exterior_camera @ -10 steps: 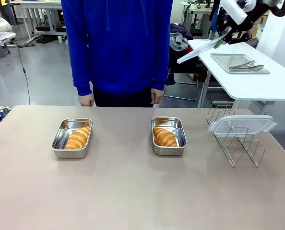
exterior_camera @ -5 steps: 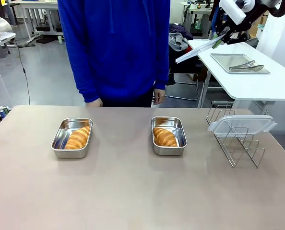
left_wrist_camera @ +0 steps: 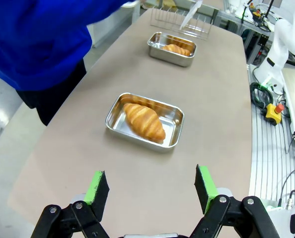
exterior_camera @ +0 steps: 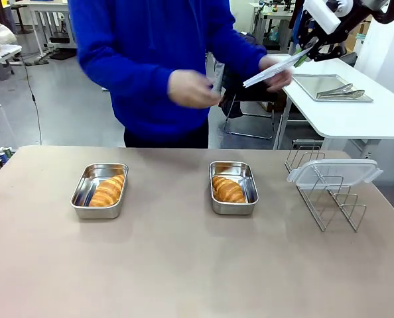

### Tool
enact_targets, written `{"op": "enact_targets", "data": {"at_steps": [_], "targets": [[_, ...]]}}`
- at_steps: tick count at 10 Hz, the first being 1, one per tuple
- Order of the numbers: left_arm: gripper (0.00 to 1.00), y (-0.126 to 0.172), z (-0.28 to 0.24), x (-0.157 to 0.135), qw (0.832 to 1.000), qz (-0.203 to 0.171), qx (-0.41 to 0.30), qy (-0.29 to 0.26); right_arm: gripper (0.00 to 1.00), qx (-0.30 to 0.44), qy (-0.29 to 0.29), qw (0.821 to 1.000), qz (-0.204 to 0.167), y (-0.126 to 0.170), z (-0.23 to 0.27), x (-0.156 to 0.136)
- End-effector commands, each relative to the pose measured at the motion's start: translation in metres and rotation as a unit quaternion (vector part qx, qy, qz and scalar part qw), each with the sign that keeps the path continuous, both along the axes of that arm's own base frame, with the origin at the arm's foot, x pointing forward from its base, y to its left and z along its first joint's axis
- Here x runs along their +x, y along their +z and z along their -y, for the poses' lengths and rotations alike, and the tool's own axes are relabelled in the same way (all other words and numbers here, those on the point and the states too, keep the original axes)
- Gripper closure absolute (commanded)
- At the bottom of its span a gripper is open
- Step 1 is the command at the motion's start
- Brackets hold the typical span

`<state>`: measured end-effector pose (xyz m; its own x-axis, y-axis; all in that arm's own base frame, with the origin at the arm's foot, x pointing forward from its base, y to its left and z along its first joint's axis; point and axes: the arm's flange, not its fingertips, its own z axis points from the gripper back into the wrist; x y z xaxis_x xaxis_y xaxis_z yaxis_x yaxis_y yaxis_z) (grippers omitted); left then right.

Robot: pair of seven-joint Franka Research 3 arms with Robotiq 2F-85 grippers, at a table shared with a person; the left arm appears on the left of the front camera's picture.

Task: Place the bread in airtight containers.
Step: Release when the human grabs the Airtight Container lid.

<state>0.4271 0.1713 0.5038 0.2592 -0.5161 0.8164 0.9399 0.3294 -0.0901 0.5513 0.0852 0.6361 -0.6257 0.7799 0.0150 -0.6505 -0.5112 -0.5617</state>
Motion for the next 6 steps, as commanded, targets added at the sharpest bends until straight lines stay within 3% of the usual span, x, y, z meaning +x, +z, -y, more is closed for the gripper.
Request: {"op": "enact_targets", "data": {"at_steps": [1,6], "targets": [[0.09,0.0011,0.0001,-0.002,1.0,0.003,0.002,-0.008,1.0,-0.007,-0.003,1.0,0.0,0.0019,0.0002,-0.0029],[0.09,0.0011,0.0001,-0.002,1.0,0.003,0.002,-0.008,1.0,-0.007,-0.003,1.0,0.0,0.0019,0.0002,-0.0029]]}}
